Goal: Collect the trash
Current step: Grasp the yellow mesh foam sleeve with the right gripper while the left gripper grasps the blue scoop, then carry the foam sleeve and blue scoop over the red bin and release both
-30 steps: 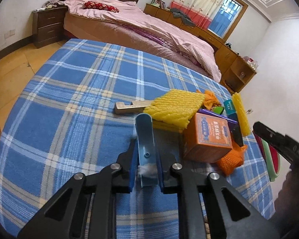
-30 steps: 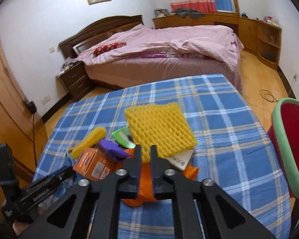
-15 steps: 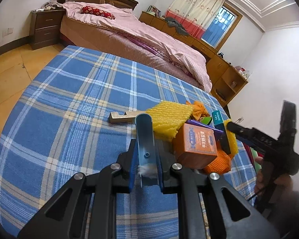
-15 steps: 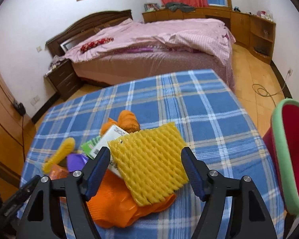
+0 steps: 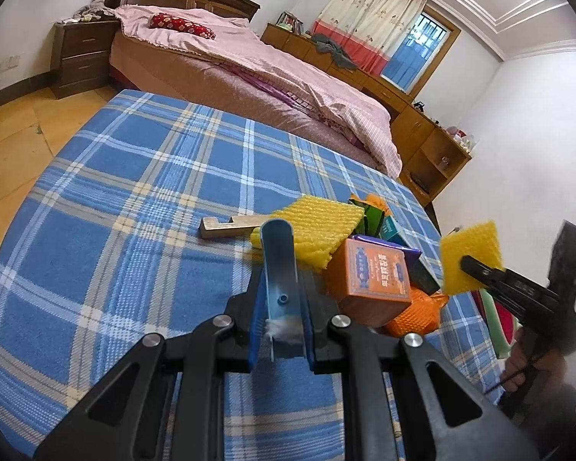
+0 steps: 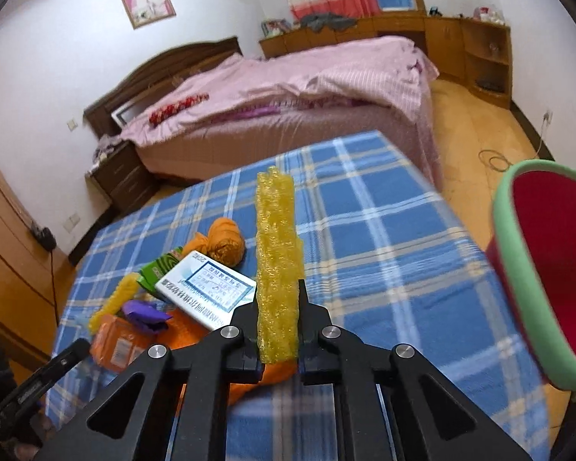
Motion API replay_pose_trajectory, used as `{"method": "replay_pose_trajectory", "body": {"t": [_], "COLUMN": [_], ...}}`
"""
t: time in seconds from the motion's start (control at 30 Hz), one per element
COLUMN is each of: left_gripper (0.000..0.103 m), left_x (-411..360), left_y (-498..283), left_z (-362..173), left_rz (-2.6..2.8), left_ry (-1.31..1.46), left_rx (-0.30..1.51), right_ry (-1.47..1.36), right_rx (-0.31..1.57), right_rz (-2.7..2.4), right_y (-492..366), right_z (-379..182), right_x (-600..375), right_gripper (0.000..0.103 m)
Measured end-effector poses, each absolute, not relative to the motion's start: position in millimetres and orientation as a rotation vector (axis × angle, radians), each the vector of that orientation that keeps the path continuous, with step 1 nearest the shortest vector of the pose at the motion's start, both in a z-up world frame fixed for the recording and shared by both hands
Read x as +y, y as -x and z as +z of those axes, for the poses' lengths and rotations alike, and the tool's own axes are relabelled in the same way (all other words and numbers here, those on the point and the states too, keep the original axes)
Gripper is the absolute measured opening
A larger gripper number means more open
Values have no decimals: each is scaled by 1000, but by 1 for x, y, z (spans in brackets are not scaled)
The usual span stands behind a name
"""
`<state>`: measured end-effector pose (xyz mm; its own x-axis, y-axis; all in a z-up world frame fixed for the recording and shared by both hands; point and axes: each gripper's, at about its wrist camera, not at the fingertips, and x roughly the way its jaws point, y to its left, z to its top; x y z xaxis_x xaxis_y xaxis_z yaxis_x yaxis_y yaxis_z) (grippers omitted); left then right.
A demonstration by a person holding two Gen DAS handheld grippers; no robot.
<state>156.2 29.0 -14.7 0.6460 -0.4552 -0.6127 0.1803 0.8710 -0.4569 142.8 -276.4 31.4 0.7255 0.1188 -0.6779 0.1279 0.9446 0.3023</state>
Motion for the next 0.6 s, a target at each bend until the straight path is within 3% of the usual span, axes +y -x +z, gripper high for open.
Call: {"method": "replay_pose_trajectory", "body": {"t": [0.6], "left_gripper": [17], "left_x": [0], "left_y": [-136], "left_z": [14], "left_rz": [-448], "left_ry": [289], "left_rx": [730], "right_ry": [-459], "right_rx": [619], "right_rz": [-118], "right_y": [-27], "right_z": [72], "right_x": [-346], "right_gripper": [11]}}
